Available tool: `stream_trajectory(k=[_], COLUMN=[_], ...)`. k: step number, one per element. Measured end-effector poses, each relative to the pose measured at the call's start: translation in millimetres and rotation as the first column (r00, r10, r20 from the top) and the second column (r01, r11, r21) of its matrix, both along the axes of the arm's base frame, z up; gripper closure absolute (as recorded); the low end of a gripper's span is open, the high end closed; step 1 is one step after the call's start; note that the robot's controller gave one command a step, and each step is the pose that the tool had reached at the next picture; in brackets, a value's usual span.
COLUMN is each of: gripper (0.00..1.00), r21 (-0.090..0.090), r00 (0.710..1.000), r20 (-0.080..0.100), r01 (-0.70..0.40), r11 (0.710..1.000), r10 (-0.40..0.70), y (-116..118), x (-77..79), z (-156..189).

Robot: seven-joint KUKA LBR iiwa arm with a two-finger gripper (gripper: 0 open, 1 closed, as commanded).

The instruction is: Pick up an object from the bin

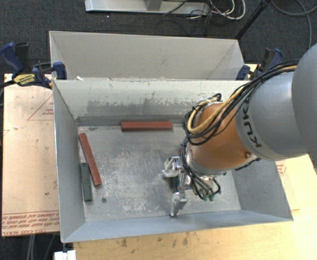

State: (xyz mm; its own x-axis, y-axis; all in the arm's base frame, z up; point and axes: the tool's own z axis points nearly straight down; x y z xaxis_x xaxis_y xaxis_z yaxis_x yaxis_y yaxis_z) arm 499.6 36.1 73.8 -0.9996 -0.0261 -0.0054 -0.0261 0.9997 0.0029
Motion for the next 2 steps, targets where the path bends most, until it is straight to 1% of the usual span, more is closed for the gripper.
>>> stream_trajectory(k=[1,2], gripper=[0.0,1.0], r21=[0.0,-0.007], r00=[0.997,0.997], r20=[-0.007,-0.001], r01=[-0.08,-0.072], r11=[0.997,0.997], r10=[0.08,0.072], y=[-37,-25], x=[41.1,62.7], z=[39,26])
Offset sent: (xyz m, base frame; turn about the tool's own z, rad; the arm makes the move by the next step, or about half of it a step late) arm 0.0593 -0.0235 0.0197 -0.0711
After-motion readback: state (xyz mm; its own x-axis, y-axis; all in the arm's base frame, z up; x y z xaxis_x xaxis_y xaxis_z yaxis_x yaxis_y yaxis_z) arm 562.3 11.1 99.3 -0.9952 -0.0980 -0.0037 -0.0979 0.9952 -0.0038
